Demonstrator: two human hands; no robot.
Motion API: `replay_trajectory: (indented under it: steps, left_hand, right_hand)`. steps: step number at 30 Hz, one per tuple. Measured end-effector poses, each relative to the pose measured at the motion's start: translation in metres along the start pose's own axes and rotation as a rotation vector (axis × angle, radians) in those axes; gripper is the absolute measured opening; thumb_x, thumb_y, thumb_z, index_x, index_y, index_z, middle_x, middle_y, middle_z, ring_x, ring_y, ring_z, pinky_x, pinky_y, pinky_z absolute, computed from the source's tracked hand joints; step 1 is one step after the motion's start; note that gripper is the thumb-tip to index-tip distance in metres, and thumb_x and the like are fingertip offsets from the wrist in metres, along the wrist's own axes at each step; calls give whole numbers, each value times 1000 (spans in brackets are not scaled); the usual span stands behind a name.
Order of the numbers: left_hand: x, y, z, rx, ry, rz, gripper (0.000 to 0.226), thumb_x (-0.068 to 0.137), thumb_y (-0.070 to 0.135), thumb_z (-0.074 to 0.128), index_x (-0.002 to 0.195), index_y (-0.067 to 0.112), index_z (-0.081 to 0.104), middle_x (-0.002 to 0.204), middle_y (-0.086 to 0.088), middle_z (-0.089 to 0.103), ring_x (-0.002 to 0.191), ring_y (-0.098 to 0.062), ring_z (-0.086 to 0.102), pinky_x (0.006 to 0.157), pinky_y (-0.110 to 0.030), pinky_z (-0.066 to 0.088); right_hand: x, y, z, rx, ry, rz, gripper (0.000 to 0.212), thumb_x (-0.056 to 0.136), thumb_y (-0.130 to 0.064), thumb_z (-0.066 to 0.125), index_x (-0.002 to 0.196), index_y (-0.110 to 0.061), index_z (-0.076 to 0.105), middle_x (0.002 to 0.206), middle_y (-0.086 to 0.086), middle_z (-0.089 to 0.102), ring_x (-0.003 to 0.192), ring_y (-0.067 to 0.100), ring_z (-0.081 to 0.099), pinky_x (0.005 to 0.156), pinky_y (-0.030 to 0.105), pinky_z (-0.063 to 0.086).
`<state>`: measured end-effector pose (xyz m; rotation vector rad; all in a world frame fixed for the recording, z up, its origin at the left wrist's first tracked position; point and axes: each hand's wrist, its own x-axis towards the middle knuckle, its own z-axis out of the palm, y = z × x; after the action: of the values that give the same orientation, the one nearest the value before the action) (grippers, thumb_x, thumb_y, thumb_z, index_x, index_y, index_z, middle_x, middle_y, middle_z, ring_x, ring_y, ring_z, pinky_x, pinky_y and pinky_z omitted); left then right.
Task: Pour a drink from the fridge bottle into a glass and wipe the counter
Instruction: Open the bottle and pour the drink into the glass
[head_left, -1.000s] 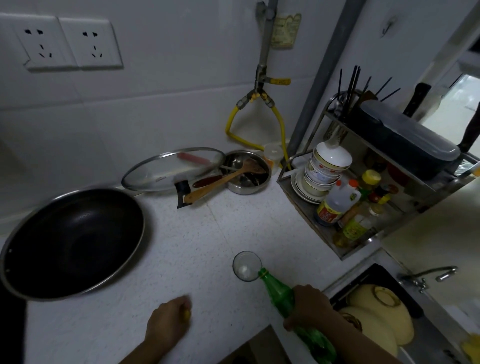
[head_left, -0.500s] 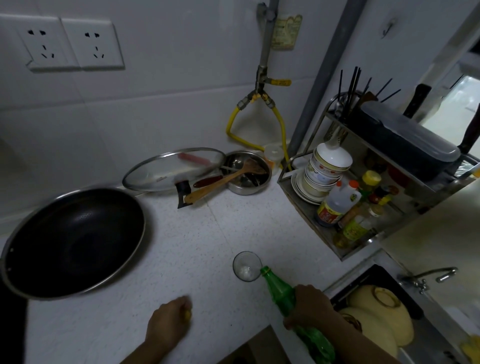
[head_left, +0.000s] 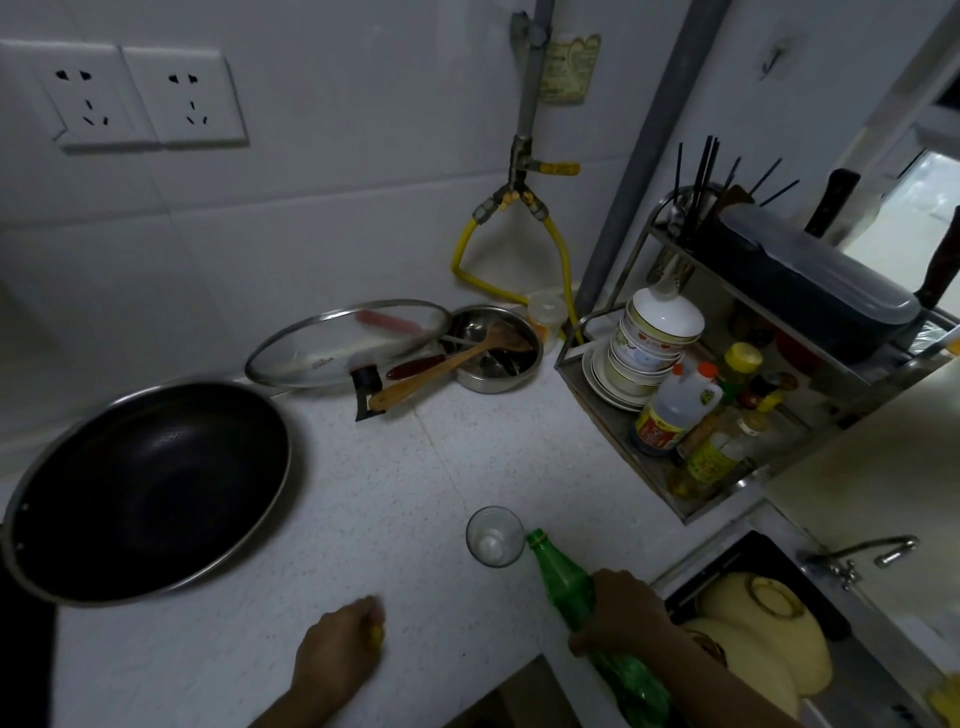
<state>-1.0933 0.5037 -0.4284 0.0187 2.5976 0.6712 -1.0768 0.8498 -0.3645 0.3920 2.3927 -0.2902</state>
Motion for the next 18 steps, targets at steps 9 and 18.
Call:
replay_trajectory:
  steps: [9, 18]
  left_hand:
    - [-3, 3, -4, -7, -20, -13, 25, 85, 30, 63, 107, 42, 59, 100, 11, 71, 88, -8, 66, 87, -25, 54]
    - [-6, 8, -8, -27, -27, -18, 20, 88, 28, 62, 103, 41, 58, 98, 11, 70, 88, -5, 65, 86, -23, 54]
  right_hand:
    - [3, -4, 5, -34, -29, -6, 88, 57, -61, 79, 129, -20, 47, 103, -3, 45, 92, 13, 49, 76, 25, 47]
    - [3, -10, 3, -69, -51, -2, 87, 54, -63, 80, 123, -21, 49, 98, -4, 44, 86, 12, 47, 67, 25, 42]
